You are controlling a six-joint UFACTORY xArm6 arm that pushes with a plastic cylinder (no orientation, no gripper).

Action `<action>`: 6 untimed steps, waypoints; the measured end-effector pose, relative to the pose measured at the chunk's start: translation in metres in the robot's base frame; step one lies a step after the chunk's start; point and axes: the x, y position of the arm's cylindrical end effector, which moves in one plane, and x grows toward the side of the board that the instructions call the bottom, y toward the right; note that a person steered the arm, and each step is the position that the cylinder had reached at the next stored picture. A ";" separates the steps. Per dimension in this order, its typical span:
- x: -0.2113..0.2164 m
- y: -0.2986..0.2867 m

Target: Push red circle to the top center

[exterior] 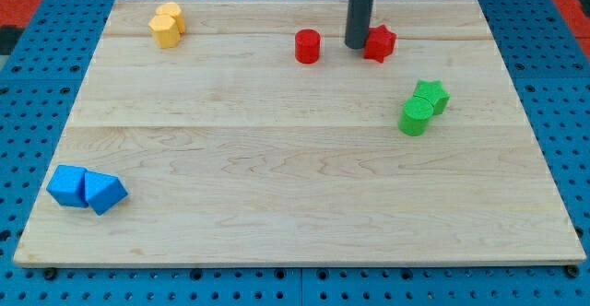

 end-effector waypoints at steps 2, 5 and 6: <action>0.006 0.013; 0.052 -0.136; 0.017 -0.120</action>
